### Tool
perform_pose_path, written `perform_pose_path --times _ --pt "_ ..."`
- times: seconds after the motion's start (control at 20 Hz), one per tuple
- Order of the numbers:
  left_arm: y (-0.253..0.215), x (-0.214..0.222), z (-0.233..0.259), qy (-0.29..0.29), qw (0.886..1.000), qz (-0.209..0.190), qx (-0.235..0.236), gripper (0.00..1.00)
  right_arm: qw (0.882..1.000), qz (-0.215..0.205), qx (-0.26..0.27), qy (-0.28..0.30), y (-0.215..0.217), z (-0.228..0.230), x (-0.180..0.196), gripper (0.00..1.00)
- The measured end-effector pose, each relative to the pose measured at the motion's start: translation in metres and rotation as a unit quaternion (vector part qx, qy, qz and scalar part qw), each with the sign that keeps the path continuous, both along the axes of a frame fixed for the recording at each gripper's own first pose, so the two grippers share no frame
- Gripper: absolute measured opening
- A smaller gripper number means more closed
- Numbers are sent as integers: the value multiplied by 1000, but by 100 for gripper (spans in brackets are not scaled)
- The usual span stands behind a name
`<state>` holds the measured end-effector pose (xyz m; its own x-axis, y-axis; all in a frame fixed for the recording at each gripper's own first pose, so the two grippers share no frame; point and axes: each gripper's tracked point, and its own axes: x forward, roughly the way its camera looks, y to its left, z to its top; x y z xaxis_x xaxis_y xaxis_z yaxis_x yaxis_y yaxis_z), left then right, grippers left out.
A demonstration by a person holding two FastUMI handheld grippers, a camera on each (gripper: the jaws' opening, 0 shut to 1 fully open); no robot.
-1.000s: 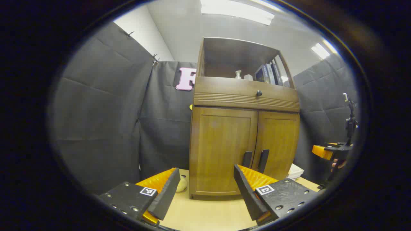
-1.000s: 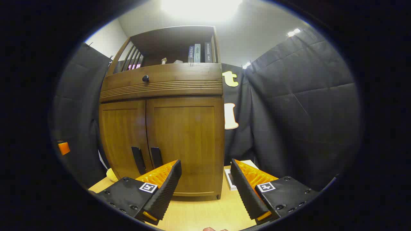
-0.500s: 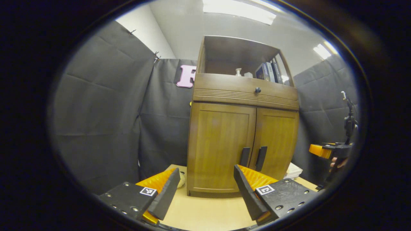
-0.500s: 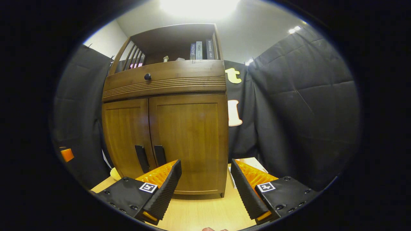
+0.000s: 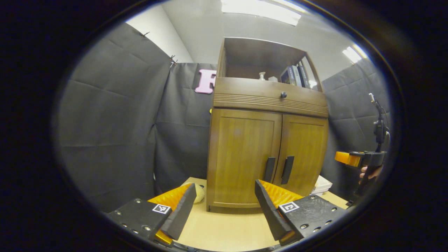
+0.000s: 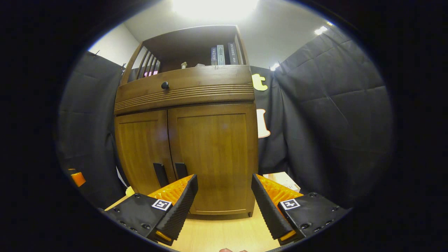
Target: Open the right door of the double-door shoe cabinet with the right hand, and open the left door with the left hand.
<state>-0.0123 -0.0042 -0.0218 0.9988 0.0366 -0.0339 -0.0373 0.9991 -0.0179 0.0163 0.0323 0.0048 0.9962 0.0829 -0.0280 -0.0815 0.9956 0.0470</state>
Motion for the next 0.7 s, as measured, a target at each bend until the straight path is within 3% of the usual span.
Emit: perform_pose_path --times 0.05,0.15,0.7 --pt "0 0 0 1 1000 0 -3 98 1000 5 2 1 6 0 3 96" --pt "3 2 -2 5 1000 2 -7 98 1000 15 4 -3 17 3 12 93" --pt "14 3 -13 28 999 36 -18 98 998 58 20 22 89 -8 83 96"
